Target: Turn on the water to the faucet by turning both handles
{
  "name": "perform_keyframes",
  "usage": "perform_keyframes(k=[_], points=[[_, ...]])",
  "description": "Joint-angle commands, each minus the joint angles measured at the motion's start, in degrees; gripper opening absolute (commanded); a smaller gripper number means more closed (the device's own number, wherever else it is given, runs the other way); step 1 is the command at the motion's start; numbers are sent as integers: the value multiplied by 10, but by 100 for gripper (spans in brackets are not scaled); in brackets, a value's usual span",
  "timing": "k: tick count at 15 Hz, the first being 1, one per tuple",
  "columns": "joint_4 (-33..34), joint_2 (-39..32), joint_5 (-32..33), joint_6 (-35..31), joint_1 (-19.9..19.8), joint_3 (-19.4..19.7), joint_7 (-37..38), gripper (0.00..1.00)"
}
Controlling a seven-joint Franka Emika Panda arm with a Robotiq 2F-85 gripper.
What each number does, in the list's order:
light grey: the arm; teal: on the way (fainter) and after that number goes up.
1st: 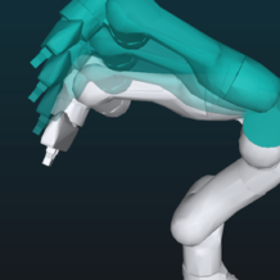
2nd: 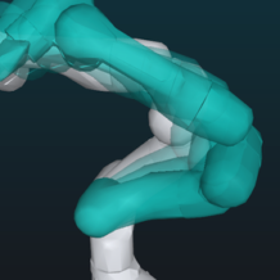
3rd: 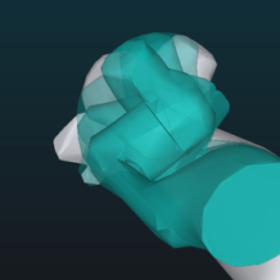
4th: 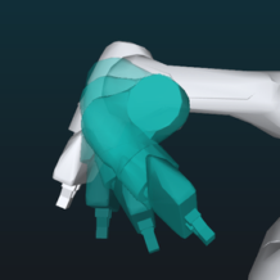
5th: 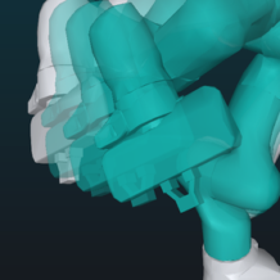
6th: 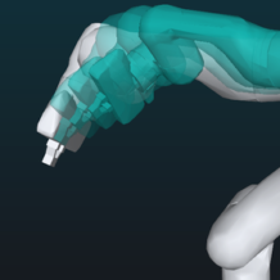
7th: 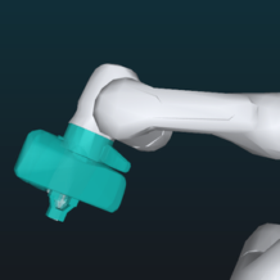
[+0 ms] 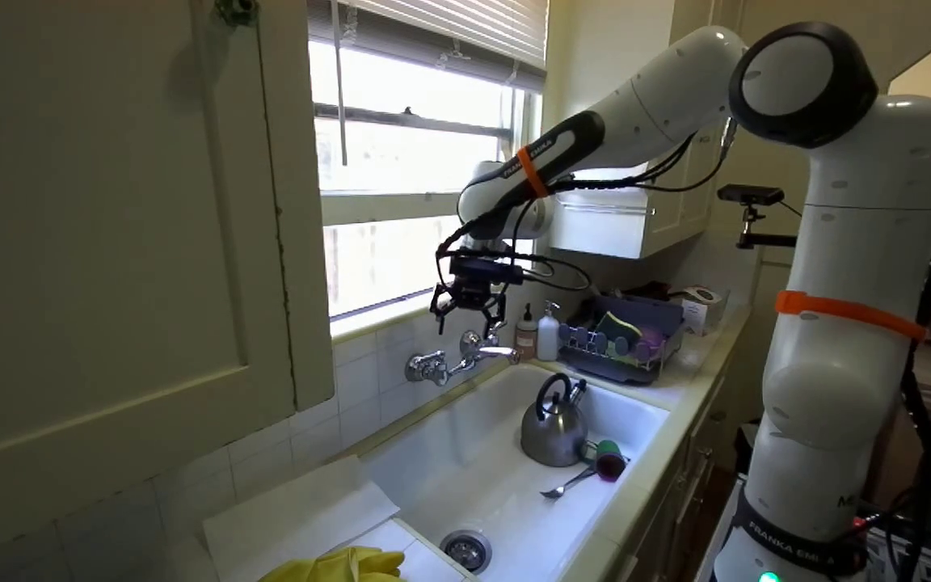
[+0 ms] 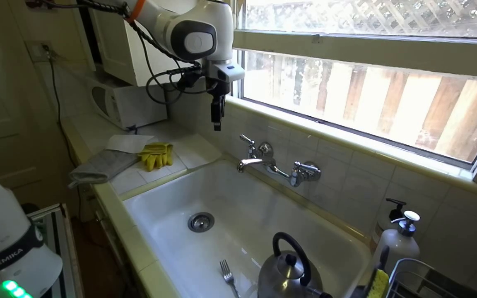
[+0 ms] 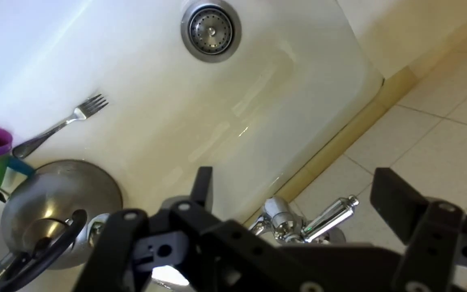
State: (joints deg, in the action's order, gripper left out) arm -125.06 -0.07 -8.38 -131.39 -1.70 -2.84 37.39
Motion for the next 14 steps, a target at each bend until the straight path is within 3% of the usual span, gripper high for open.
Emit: perform_keyframes(k=[1, 4, 5, 9, 14], points=[[1, 3, 0, 2, 8, 8, 0, 100], [1, 10, 0, 2, 8, 8, 0, 100], [13, -8, -9, 0, 7, 9, 34, 100], [38, -59, -47, -56, 9, 13, 79, 100], [66, -122, -90, -129, 16, 13, 74, 100]])
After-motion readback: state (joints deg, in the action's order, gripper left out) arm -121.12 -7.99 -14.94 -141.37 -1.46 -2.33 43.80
